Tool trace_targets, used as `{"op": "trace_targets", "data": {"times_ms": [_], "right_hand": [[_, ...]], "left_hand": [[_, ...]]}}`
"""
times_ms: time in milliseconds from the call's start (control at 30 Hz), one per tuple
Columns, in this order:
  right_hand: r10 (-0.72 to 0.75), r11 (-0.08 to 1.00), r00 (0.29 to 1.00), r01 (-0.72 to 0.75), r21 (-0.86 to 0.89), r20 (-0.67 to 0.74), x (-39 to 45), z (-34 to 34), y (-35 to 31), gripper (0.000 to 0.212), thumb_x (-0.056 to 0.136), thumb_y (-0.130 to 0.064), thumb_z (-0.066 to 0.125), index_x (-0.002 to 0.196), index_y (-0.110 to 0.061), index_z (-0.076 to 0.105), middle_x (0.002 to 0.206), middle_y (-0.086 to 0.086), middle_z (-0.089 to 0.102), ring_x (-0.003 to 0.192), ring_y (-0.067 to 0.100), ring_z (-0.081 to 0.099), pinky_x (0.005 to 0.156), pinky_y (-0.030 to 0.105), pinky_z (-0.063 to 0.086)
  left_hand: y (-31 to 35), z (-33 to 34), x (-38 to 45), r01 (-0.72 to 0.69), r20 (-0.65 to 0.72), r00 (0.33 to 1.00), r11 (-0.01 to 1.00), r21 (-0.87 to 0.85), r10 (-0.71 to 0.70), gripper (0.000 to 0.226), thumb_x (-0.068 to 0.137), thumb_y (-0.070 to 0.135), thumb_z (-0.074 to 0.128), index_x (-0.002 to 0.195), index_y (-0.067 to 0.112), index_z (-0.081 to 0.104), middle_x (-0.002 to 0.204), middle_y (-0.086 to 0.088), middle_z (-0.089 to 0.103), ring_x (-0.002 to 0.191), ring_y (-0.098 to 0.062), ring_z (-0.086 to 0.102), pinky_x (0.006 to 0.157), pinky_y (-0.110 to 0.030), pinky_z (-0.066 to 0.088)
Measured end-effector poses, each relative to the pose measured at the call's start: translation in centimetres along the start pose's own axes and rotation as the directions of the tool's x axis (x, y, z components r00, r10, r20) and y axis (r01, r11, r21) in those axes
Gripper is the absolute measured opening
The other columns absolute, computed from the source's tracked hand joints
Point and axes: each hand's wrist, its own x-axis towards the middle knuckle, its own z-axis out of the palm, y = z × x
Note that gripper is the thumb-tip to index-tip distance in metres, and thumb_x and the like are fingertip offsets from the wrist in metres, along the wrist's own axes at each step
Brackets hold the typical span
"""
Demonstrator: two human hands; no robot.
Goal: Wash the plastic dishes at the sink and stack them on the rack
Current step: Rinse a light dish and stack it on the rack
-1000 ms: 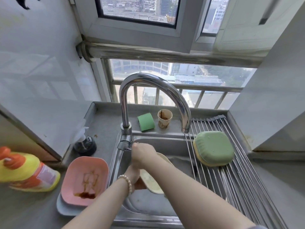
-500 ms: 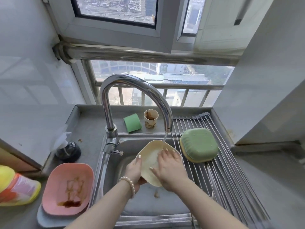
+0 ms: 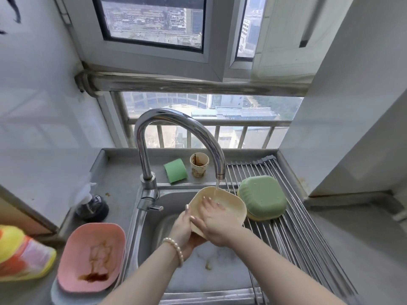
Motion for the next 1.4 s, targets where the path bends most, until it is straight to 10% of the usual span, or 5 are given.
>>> {"op": "trace_targets", "data": {"times_ms": [233, 733, 933, 1100, 1400], "right_hand": [[0.0, 0.999, 0.997, 0.004, -0.039, 0.078, -2.1, -0.3, 0.6, 0.049, 0.105, -0.039, 0.019, 0.15, -0.021, 0.024, 0.153, 0.018, 0.025, 0.14, 0.034, 0.026, 0.111, 0.047, 0.028], [0.181, 0.949, 0.981, -0.157, 0.275, -0.066, -0.6, -0.4, 0.5, 0.072, 0.099, -0.055, 0.017, 0.153, -0.008, 0.005, 0.16, 0.015, 0.004, 0.148, 0.025, 0.001, 0.119, 0.038, 0.001], [-0.062, 0.941, 0.998, 0.058, 0.335, 0.004, -1.9, 1.3, -0.9, 0.058, 0.102, -0.048, 0.014, 0.149, -0.017, 0.029, 0.159, 0.007, 0.017, 0.147, 0.021, 0.008, 0.119, 0.035, 0.004], [0.093, 0.988, 0.989, -0.077, 0.134, -0.114, -1.7, 1.0, 2.4, 0.132, 0.052, -0.083, -0.028, 0.152, -0.011, 0.016, 0.16, 0.009, 0.013, 0.147, 0.023, 0.007, 0.12, 0.039, 0.006], [-0.013, 0.834, 0.995, 0.066, 0.548, -0.1, -0.2, 0.9, -3.5, 0.072, 0.099, -0.056, 0.019, 0.153, -0.016, -0.007, 0.161, 0.002, 0.003, 0.148, 0.018, 0.005, 0.119, 0.032, 0.003]], "left_hand": [[0.8, -1.1, -0.1, 0.034, 0.019, 0.999, 0.996, -0.083, -0.033, 0.048, 0.102, 0.045, 0.026, 0.123, 0.013, 0.054, 0.1, -0.016, 0.072, 0.084, -0.031, 0.07, 0.06, -0.043, 0.058], [-0.4, 1.7, -0.3, 0.117, 0.153, 0.983, 0.989, -0.086, -0.103, 0.048, 0.099, 0.05, 0.031, 0.13, 0.02, 0.053, 0.121, -0.014, 0.065, 0.109, -0.036, 0.062, 0.085, -0.054, 0.053], [-0.9, 0.8, 0.3, 0.14, 0.175, 0.981, 0.921, -0.364, -0.08, 0.061, 0.098, 0.048, 0.035, 0.135, 0.001, 0.048, 0.126, -0.019, 0.059, 0.117, -0.032, 0.055, 0.093, -0.046, 0.049], [-1.5, 0.1, 0.3, 0.133, 0.133, 0.985, 0.975, -0.178, -0.11, 0.057, 0.098, 0.053, 0.029, 0.136, 0.016, 0.049, 0.118, -0.019, 0.066, 0.103, -0.038, 0.065, 0.073, -0.052, 0.056], [0.7, 1.8, -1.5, -0.016, 0.042, 0.999, 0.955, -0.295, 0.03, 0.118, 0.052, 0.074, 0.073, 0.145, 0.01, 0.036, 0.149, -0.008, 0.04, 0.138, -0.025, 0.037, 0.107, -0.037, 0.03]]}}
